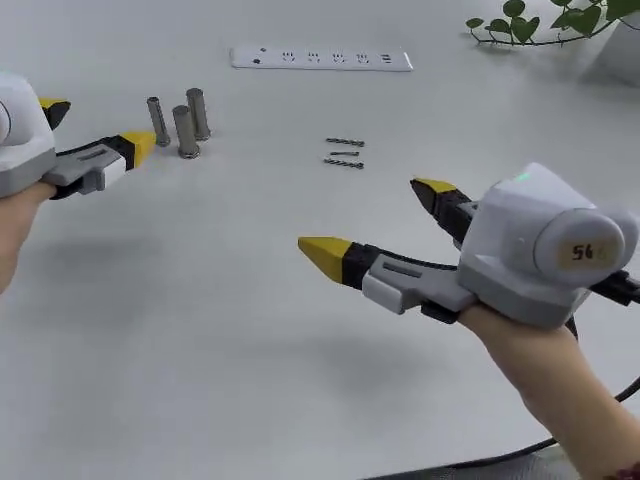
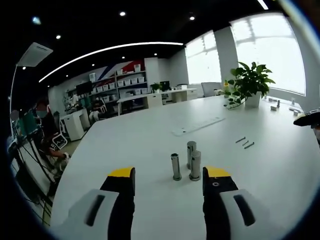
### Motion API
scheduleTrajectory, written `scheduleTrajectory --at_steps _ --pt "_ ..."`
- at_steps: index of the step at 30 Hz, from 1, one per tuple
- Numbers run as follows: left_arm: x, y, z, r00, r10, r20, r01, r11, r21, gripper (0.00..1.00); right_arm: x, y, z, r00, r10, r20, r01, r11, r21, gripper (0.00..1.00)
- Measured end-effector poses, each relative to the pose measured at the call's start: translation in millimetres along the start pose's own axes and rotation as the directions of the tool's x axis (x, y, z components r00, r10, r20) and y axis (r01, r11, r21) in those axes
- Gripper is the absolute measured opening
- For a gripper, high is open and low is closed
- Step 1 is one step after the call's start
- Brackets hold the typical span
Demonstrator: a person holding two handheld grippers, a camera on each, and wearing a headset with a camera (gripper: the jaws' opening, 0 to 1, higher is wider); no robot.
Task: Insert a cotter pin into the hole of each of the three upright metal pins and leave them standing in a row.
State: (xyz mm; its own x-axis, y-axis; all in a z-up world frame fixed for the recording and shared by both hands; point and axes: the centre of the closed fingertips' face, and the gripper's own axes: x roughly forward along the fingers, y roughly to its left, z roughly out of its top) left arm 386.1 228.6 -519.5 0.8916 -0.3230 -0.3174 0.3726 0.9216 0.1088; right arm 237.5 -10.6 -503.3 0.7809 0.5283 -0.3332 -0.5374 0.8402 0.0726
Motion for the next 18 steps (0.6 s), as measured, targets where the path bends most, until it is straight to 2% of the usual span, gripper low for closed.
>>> scheduleTrajectory --at_steps 5,18 --pt "11.8 4.7 -2.7 1.0000 -0.009 0.000 0.009 1.000 -0.010 0.46 1.6 -2.7 -1.9 1.0000 -0.004 -0.005 0.004 1.000 0.000 0.83" --pt "43.1 -2.9 -16.5 0.9969 -0.076 -0.019 0.076 0.997 -0.010 0.32 6.0 -9.4 -6.4 0.9996 -0.023 -0.018 0.023 1.000 0.003 0.81"
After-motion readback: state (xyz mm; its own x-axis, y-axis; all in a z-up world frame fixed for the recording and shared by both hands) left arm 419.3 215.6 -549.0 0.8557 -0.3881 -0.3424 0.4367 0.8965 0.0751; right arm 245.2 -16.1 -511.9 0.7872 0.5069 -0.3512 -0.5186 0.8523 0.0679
